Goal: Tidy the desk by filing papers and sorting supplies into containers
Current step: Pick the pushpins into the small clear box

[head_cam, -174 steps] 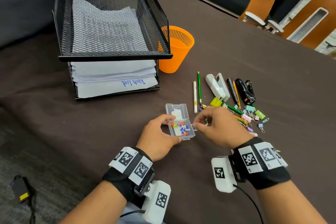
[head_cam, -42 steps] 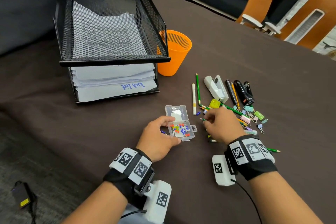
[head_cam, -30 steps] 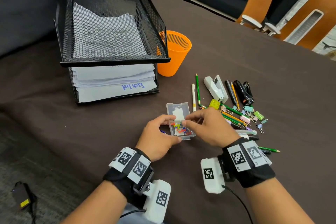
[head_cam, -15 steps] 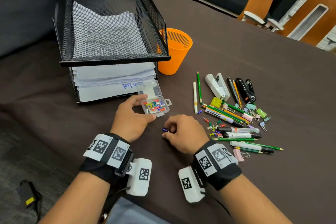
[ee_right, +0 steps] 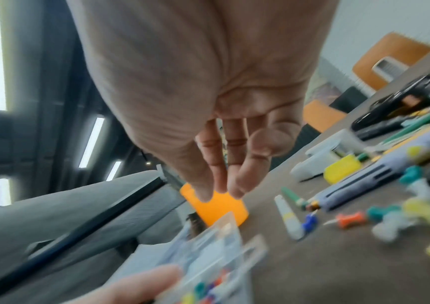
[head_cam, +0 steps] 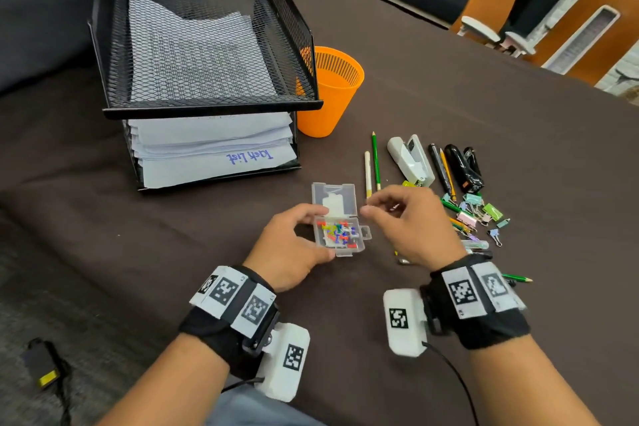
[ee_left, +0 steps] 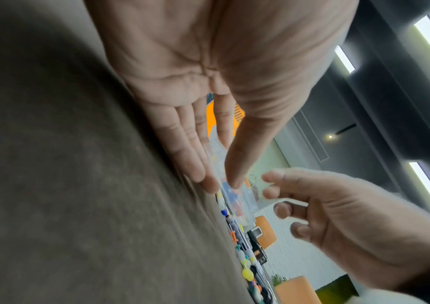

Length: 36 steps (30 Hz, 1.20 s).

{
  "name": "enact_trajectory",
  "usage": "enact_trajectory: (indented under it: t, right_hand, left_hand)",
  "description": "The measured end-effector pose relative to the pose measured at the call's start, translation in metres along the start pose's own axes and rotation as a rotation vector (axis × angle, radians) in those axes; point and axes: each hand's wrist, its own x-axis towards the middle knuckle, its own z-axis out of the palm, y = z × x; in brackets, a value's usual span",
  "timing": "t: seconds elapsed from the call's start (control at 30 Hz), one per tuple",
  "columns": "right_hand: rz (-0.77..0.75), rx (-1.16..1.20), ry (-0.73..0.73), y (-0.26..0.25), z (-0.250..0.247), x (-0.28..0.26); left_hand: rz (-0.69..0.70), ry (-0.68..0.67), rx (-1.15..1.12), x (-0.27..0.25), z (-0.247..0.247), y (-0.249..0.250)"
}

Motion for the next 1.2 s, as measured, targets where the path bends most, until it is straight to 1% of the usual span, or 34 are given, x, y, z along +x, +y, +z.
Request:
enact_trajectory:
  t: [0.03, 0.07, 0.1, 0.17, 0.2, 0.23, 0.27, 0.37, 0.47, 0.57, 0.63, 0.73, 0.83, 0.93, 1.03, 1.2]
  right_hand:
    - [0.042, -0.05, 0.03, 0.009, -0.006, 0.004]
    - [0.09, -0.128, 0.027, 0.018, -0.01, 0.008]
    - [0.14, -0.233, -0.017, 0.025, -0.014, 0.011]
    - [0.208, -0.446, -0.207, 0.036, -0.018, 0.011]
    - [0.211, -0.508, -0.301, 0.037, -0.019, 0.009]
    - [0.196, -0.551, -0.36, 0.038, -0.019, 0.007]
    - [0.17, -0.588, -0.383, 0.037, -0.019, 0.004]
    - [0.103, -0.702, -0.352, 0.038, -0.015, 0.001]
    - [0.083, -0.728, -0.307, 0.041, -0.008, 0.002]
    - [0.095, -0.677, -0.315, 0.041, -0.007, 0.005]
    - [0.101, -0.602, -0.314, 0.043, -0.009, 0.008]
    - [0.121, -0.385, -0.236, 0.044, -0.016, 0.01]
    - [0.086, -0.139, -0.141, 0.032, -0.022, 0.006]
    - [-0.004, 0.035, -0.158, 0.009, -0.015, -0.001]
    - [-0.041, 0.113, -0.19, -0.006, -0.001, -0.004]
    - [-0.051, 0.11, -0.209, -0.014, 0.004, -0.003]
  left_hand:
    - [-0.004, -0.017, -0.01, -0.001, 0.003, -0.001]
    - [-0.01, -0.027, -0.023, -0.001, 0.005, -0.002]
    - [-0.015, -0.032, -0.034, -0.001, 0.006, -0.003]
    - [-0.024, -0.031, -0.052, -0.001, 0.006, -0.004]
    - [-0.027, -0.026, -0.059, 0.0, 0.006, -0.005]
    - [-0.031, -0.02, -0.065, 0.0, 0.006, -0.005]
    - [-0.039, -0.014, -0.068, 0.001, 0.005, -0.005]
    - [-0.049, -0.003, -0.066, 0.002, 0.005, -0.007]
    - [-0.053, -0.005, -0.051, 0.003, 0.005, -0.008]
    - [-0.063, -0.008, -0.044, 0.002, 0.005, -0.007]
    - [-0.066, -0.008, -0.035, 0.001, 0.005, -0.006]
    - [-0.061, -0.009, -0.023, 0.001, 0.005, -0.005]
    - [-0.05, -0.016, -0.006, 0.001, 0.006, -0.006]
    - [-0.024, -0.027, 0.003, 0.001, 0.007, -0.007]
    - [-0.002, -0.035, -0.006, 0.0, 0.009, -0.006]
    - [0.024, -0.034, -0.029, 0.0, 0.008, -0.005]
